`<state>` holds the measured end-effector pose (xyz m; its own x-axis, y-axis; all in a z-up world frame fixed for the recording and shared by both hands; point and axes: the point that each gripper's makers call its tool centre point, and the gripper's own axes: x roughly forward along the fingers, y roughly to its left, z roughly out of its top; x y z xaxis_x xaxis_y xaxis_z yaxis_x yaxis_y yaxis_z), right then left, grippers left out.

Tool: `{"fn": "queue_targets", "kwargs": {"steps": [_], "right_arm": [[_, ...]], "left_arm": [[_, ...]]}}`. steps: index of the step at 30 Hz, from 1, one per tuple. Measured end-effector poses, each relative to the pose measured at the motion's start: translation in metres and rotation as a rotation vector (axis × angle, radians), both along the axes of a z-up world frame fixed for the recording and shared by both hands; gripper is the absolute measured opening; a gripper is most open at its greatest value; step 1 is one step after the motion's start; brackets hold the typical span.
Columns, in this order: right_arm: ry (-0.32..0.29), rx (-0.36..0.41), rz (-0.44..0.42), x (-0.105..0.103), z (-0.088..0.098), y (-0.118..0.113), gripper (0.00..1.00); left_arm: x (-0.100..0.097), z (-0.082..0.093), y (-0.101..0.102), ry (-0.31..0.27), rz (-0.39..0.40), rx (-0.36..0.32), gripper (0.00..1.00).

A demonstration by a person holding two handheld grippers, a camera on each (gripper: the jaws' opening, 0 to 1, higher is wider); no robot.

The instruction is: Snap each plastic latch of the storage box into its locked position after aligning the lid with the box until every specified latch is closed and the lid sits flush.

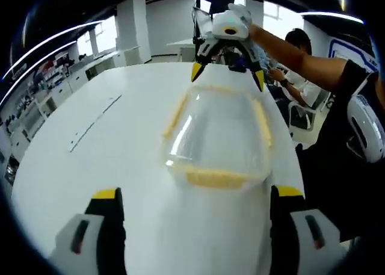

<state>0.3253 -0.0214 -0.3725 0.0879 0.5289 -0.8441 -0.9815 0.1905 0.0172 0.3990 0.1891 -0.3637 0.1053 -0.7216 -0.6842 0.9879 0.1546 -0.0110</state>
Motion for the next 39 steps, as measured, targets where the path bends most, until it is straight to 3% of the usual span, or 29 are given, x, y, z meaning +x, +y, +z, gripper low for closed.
{"fn": "queue_targets", "kwargs": {"steps": [2, 5, 6, 9, 12, 14, 16, 17, 20, 26, 28, 36, 39], "right_arm": [[-0.016, 0.008, -0.013, 0.000, 0.008, 0.002, 1.00], [-0.095, -0.010, -0.005, 0.008, 0.020, 0.009, 1.00], [-0.096, -0.007, 0.002, 0.009, 0.028, 0.016, 1.00], [-0.089, -0.018, 0.026, 0.009, 0.035, 0.029, 1.00], [-0.083, -0.065, 0.040, 0.015, 0.040, 0.047, 1.00], [-0.004, -0.082, 0.020, 0.011, 0.037, 0.056, 1.00], [-0.048, -0.132, 0.028, 0.023, 0.032, 0.058, 1.00], [-0.028, -0.181, 0.022, 0.023, 0.025, 0.056, 1.00], [0.021, -0.188, 0.056, 0.020, 0.011, 0.067, 1.00], [-0.002, -0.221, 0.100, 0.024, -0.012, 0.080, 1.00], [0.010, -0.225, 0.107, 0.024, -0.014, 0.080, 1.00], [0.028, -0.183, 0.125, 0.024, -0.017, 0.082, 1.00], [0.020, -0.182, 0.130, 0.023, -0.019, 0.083, 1.00]], "left_arm": [[-0.001, 0.008, 0.002, -0.009, 0.022, 0.019, 1.00], [-0.007, 0.024, -0.007, -0.053, 0.010, 0.008, 1.00], [-0.010, 0.027, -0.010, -0.082, -0.010, 0.038, 1.00], [-0.024, 0.035, -0.030, -0.071, -0.057, 0.067, 1.00], [-0.036, 0.034, -0.049, -0.072, -0.110, 0.156, 1.00], [-0.038, 0.033, -0.063, -0.073, -0.106, 0.164, 1.00], [-0.039, 0.029, -0.068, -0.064, -0.115, 0.198, 1.00], [-0.039, 0.025, -0.073, -0.055, -0.119, 0.209, 1.00], [-0.044, 0.014, -0.081, -0.027, -0.143, 0.238, 1.00], [-0.047, -0.011, -0.092, -0.015, -0.190, 0.317, 1.00], [-0.040, -0.017, -0.094, -0.027, -0.197, 0.340, 1.00], [-0.038, -0.020, -0.094, 0.027, -0.227, 0.342, 1.00], [-0.038, -0.022, -0.095, 0.024, -0.219, 0.382, 1.00]]}}
